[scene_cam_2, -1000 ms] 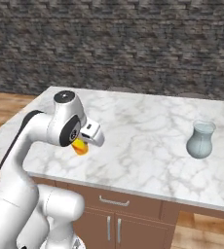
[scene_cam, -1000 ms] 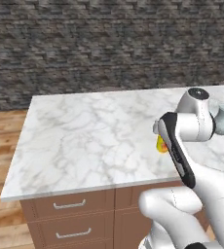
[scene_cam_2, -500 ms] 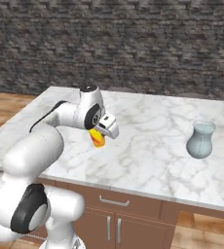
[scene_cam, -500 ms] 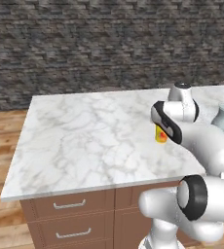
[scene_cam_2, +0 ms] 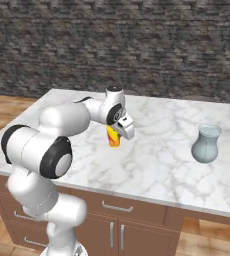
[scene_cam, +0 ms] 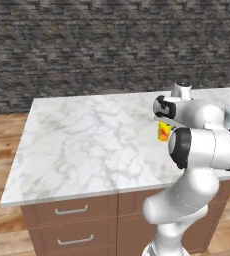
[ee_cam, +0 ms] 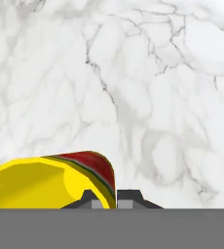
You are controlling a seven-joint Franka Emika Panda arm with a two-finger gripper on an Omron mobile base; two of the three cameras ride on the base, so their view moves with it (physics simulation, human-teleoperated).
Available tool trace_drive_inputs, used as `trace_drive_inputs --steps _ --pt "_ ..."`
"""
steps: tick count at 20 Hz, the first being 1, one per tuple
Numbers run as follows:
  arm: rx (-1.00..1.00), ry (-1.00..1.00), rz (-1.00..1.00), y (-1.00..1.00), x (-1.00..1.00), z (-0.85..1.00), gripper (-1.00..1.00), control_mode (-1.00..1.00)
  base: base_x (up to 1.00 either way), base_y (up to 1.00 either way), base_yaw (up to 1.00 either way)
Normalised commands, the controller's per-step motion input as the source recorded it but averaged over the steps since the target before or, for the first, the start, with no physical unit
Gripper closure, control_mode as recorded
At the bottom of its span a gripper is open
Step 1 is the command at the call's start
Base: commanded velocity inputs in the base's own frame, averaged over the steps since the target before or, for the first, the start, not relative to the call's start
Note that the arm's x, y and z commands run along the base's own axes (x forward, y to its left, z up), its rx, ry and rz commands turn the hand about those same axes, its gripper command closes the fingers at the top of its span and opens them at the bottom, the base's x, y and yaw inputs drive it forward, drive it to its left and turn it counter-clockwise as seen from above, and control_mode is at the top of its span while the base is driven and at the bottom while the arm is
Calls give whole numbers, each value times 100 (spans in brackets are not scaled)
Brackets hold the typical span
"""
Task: Place the pitcher and cup on the dining counter for serving.
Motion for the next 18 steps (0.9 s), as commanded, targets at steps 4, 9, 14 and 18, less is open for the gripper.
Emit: trace_drive_inputs --steps 4,9,14,18 --pt "4 0 -4 -15 21 -74 100 -100 0 0 0" --pt "0 0 0 0 2 -71 100 -100 0 0 0" --pt "-3 0 0 0 0 -54 -100 -100 0 0 0" --pt "-3 1 0 4 2 -5 -100 -100 0 0 0"
